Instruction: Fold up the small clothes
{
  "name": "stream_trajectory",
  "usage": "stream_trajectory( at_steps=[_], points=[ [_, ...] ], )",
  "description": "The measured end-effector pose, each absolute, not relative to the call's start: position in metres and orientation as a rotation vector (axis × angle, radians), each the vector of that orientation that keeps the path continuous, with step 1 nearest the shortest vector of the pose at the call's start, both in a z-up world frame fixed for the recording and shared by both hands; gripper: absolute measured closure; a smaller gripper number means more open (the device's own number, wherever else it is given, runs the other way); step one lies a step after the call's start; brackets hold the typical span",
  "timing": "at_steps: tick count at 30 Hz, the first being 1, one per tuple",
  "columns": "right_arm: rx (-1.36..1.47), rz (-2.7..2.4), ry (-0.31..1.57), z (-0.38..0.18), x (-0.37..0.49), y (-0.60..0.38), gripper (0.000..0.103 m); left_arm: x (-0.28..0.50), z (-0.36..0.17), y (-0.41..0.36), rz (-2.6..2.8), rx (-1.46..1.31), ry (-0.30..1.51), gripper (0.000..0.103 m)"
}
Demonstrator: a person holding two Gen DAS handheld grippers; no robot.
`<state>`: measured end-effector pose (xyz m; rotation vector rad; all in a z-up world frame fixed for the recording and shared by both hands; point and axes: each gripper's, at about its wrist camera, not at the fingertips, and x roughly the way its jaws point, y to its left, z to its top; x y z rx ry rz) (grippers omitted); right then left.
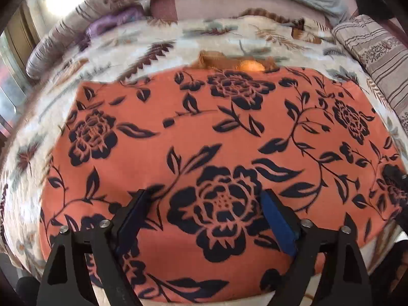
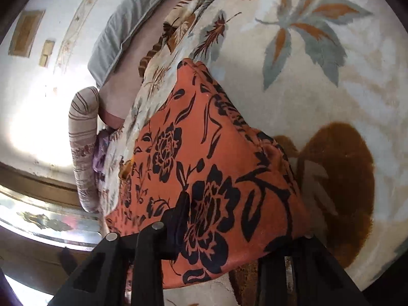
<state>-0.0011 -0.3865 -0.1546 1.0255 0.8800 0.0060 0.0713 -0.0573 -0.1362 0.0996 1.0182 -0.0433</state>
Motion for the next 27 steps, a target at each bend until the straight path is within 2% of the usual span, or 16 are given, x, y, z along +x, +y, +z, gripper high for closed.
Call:
stream_trajectory(
  at_steps=[2,3,4,5,7,9,10,11,12,14,21,25,27],
  points=[
    [1.016,0.017,0.871,-0.146,-0.001,-0.387,0.062,0.072,-0.127,-0.057,-0.047,0.085,1.041,0.012],
    [0.991,0.024,0.861,-0.141,-0.001,-0.385,0.056,0.070,-0.121,-0.055,-0.051,0.064,1.031,0.012],
    [0.970,0.027,0.848,-0.138,0.000,-0.383,0.040,0.070,-0.118,-0.054,-0.054,0.053,1.015,0.012],
    [0.958,0.023,0.844,-0.137,0.001,-0.381,0.034,0.071,-0.118,-0.054,-0.049,0.056,1.013,0.012],
    [0.956,0.016,0.866,-0.140,0.005,-0.378,0.034,0.075,-0.132,-0.054,-0.040,0.064,1.062,0.011],
    [0.929,0.018,0.869,-0.140,0.008,-0.376,0.037,0.075,-0.134,-0.051,-0.049,0.063,1.040,0.010],
    [0.913,0.014,0.875,-0.140,0.009,-0.376,0.046,0.074,-0.134,-0.051,-0.049,0.065,1.041,0.010],
    [0.896,0.009,0.887,-0.140,0.011,-0.375,0.063,0.074,-0.133,-0.051,-0.047,0.063,1.043,0.011],
    [0.885,0.006,0.906,-0.141,0.013,-0.376,0.070,0.075,-0.134,-0.051,-0.048,0.059,1.046,0.011],
    [0.884,-0.001,0.921,-0.145,0.014,-0.378,0.078,0.074,-0.134,-0.050,-0.051,0.056,1.046,0.011],
    [0.908,-0.017,0.918,-0.145,0.012,-0.381,0.076,0.062,-0.121,-0.042,-0.054,0.036,1.010,0.011],
    [0.906,-0.025,0.915,-0.146,0.015,-0.380,0.072,0.064,-0.142,-0.045,-0.061,0.105,1.020,0.007],
    [0.847,-0.027,0.930,-0.141,0.022,-0.375,0.077,0.066,-0.135,-0.041,-0.088,0.077,1.048,0.008]
  ],
)
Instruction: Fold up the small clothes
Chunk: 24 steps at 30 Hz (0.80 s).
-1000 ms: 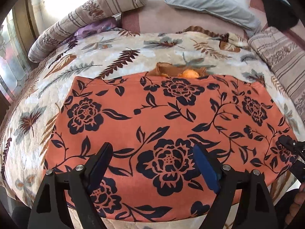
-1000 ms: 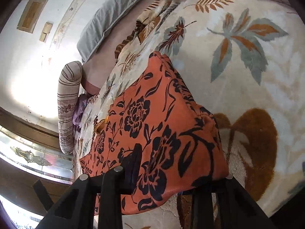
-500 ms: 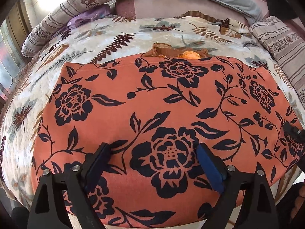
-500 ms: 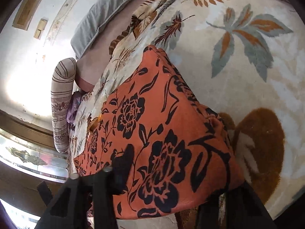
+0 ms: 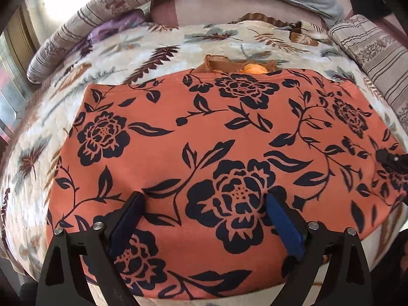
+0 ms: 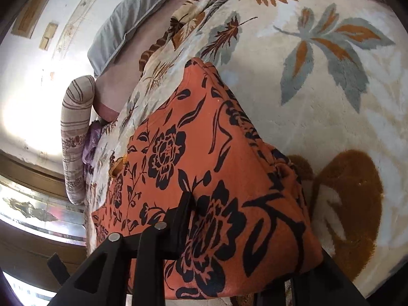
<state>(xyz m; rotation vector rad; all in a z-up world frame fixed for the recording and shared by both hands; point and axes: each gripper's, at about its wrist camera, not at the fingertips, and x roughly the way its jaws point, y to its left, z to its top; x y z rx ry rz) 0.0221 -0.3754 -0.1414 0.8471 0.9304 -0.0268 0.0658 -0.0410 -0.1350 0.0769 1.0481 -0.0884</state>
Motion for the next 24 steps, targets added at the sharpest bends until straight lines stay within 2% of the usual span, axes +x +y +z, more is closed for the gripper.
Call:
stream_trajectory(
  at_steps=[1,6,8,11,14,16,18,19,24],
  points=[
    [0.814,-0.030,0.938,-0.136,0.026,-0.372,0.087,0.066,-0.130,-0.035,-0.107,0.043,1.052,0.008],
    [0.592,0.026,0.845,-0.055,0.043,-0.322,0.089,0.048,-0.088,0.043,-0.029,-0.139,0.914,0.008],
    [0.476,0.090,0.779,-0.015,0.048,-0.275,0.089,0.037,-0.077,0.090,0.064,-0.216,0.854,0.008],
    [0.308,0.190,0.734,0.015,0.050,-0.191,0.089,0.023,-0.080,0.165,0.246,-0.310,0.814,0.008],
    [0.156,0.285,0.767,0.000,0.050,-0.107,0.089,0.012,-0.104,0.222,0.370,-0.419,0.834,0.008],
    [0.055,0.338,0.876,-0.040,0.058,-0.058,0.089,0.007,-0.121,0.242,0.415,-0.480,0.871,0.008],
    [-0.002,0.367,1.078,-0.104,0.072,-0.025,0.088,0.007,-0.130,0.251,0.397,-0.531,0.902,0.010],
    [-0.004,0.355,1.061,-0.111,0.072,-0.021,0.088,0.006,-0.130,0.251,0.379,-0.529,0.898,0.010],
    [0.024,0.363,0.930,-0.045,0.073,-0.019,0.089,0.001,-0.123,0.254,0.348,-0.511,0.870,0.010]
  ],
)
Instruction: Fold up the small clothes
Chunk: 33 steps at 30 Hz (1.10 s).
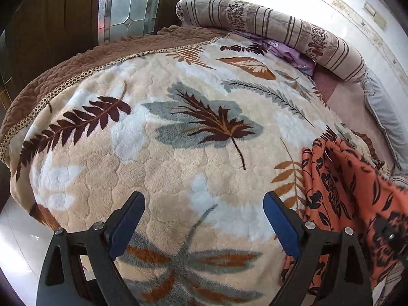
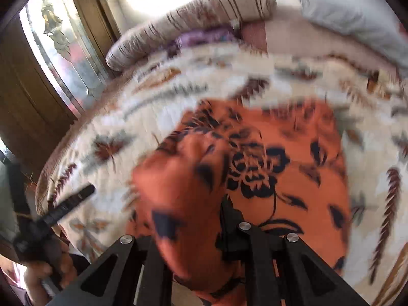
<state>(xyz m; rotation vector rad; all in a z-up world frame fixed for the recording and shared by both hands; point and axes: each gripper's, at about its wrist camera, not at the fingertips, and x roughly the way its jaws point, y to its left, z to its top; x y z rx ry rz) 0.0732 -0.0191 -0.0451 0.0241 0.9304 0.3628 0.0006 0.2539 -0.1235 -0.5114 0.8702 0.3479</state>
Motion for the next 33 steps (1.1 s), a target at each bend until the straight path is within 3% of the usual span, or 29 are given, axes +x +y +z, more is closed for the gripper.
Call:
stream_trajectory(
  at_steps=[3,5,7,9,10,11,18,23,25,26,28,29,33],
  points=[
    [0.033,0.376,0.877,-0.027,0.071,-0.009,0.089,-0.002,-0.120,0.258,0.343,-0.530,0.856,0.010],
    [-0.033,0.397,0.907,-0.052,0.065,0.013,0.088,0.000,-0.120,0.259,0.335,-0.538,0.858,0.010],
    [-0.164,0.404,1.030,-0.105,0.064,0.039,0.080,0.000,-0.121,0.259,0.327,-0.540,0.863,0.010],
    [-0.243,0.394,0.888,-0.106,0.041,0.044,0.071,-0.002,-0.119,0.259,0.318,-0.538,0.852,0.010],
    [-0.230,0.429,0.876,-0.101,0.035,0.045,0.036,-0.003,-0.117,0.259,0.309,-0.537,0.840,0.010],
    [-0.178,0.487,0.918,-0.099,0.035,0.044,0.010,-0.004,-0.116,0.258,0.300,-0.538,0.833,0.010],
    [0.167,0.495,0.894,-0.083,0.004,-0.026,0.011,-0.015,-0.082,0.231,0.114,-0.596,0.734,0.010],
    [0.316,0.416,0.823,-0.077,-0.022,-0.086,0.011,-0.011,-0.060,0.168,-0.069,-0.538,0.779,0.012],
    [0.355,0.400,0.801,-0.073,-0.024,-0.105,0.011,0.002,-0.076,0.153,-0.033,-0.506,0.883,0.051],
    [0.369,0.395,0.794,-0.073,-0.024,-0.113,0.011,0.010,-0.093,0.152,0.006,-0.492,0.963,0.079],
    [0.396,0.383,0.803,-0.076,-0.021,-0.127,0.011,0.017,-0.139,0.170,0.048,-0.595,1.084,0.072],
    [0.427,0.379,0.808,-0.078,-0.021,-0.136,0.011,0.013,-0.144,0.178,0.027,-0.658,1.052,0.072],
    [0.536,0.370,0.830,-0.090,-0.020,-0.163,0.011,0.009,-0.113,0.159,0.077,-0.478,1.025,0.068]
  ],
)
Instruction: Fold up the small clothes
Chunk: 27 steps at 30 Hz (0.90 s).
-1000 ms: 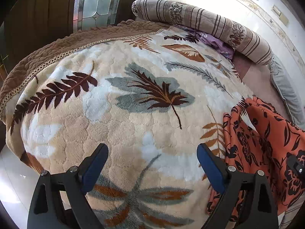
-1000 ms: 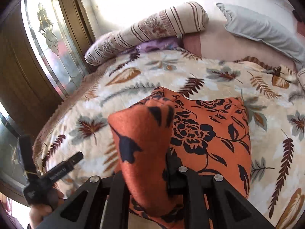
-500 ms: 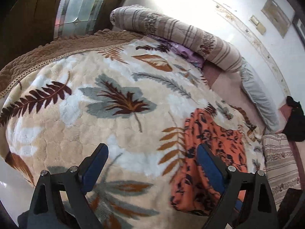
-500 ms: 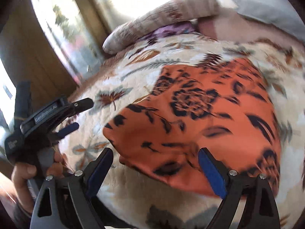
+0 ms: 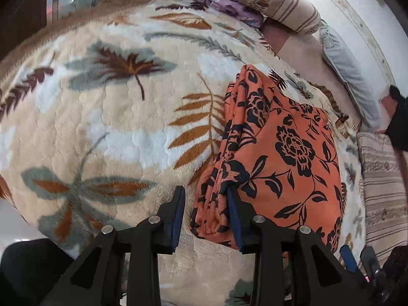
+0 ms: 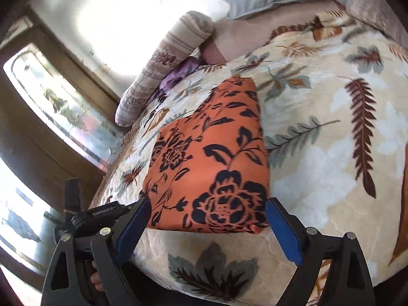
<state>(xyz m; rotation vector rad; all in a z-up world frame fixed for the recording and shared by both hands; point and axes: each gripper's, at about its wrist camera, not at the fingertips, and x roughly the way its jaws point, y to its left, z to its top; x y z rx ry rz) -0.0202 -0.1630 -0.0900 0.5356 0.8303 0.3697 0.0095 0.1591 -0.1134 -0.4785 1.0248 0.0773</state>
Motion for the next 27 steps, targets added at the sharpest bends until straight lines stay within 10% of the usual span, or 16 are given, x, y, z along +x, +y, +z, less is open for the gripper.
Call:
stream_trajectory(
  at_steps=[3,8,16,18,20,27],
  points=[
    [0.651,0.395,0.843,-0.095,-0.013,-0.180,0.011,0.005,-0.090,0.145,0.116,-0.387,0.968,0.065],
    [0.793,0.424,0.907,-0.105,0.009,-0.210,0.011,0.014,-0.045,0.111,0.048,-0.235,0.796,0.026],
    [0.901,0.507,1.111,-0.147,0.081,-0.200,0.011,0.066,-0.122,0.114,0.074,-0.185,1.024,0.025],
    [0.901,0.541,1.186,-0.163,0.092,-0.185,0.050,0.064,-0.126,0.124,0.066,-0.243,1.017,0.023],
    [0.762,0.499,1.159,-0.150,0.088,-0.171,0.062,0.064,-0.128,0.126,0.052,-0.229,1.005,0.023],
    [0.663,0.433,1.149,-0.151,0.082,-0.162,0.050,0.062,-0.131,0.129,0.022,-0.253,0.978,0.019]
  ],
)
